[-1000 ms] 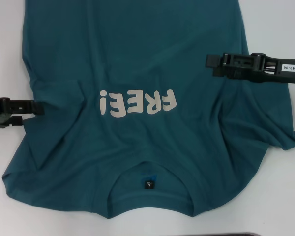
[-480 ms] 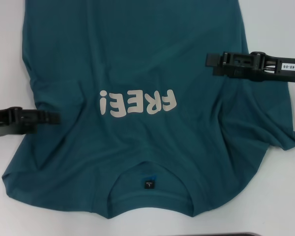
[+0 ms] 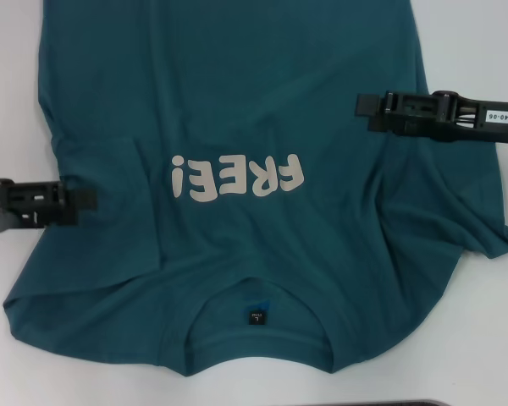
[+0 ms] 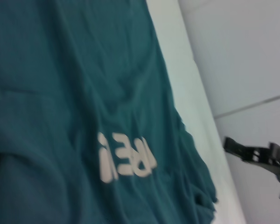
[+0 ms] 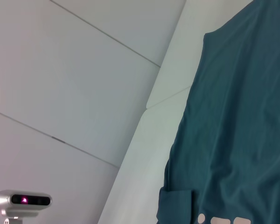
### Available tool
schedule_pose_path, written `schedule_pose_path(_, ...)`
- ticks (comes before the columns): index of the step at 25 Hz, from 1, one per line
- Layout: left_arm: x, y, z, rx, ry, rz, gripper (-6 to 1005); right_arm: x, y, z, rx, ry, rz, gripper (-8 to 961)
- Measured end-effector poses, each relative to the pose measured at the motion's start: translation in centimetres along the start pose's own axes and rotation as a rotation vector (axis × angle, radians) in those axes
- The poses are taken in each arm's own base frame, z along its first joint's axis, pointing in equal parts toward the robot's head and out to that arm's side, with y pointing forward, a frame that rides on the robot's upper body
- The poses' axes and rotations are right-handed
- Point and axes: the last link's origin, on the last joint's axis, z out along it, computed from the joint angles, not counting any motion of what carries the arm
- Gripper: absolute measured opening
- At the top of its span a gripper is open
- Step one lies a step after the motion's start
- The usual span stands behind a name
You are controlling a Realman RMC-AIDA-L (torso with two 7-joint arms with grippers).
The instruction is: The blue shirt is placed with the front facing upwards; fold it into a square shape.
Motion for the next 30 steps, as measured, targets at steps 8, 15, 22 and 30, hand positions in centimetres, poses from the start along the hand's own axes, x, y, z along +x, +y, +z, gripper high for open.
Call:
schedule_pose_path(8, -1.8, -0.1, 0.8, -0.039, 0.023, 0.318, 862, 0.0, -0.3, 0.1, 0.017, 0.000, -0.002, 915)
schedule_pose_path(15, -4.5, -1.0, 4.1, -0.019, 0.103, 0.618, 861, 0.0, -0.5, -0.1, 0.030, -0.010, -0.003, 915)
schedule_pose_path(22, -4.2, -1.3, 3.4, -0.019, 0.159, 0.566, 858, 0.4, -0.5, -4.8, 0.025, 0.012, 0.000, 916)
schedule_pose_path(30, -3.5, -1.3, 2.5, -0.080, 0.260, 0.424, 858, 1.2, -0.9, -15.5, 0.150, 0.017, 0.187, 916)
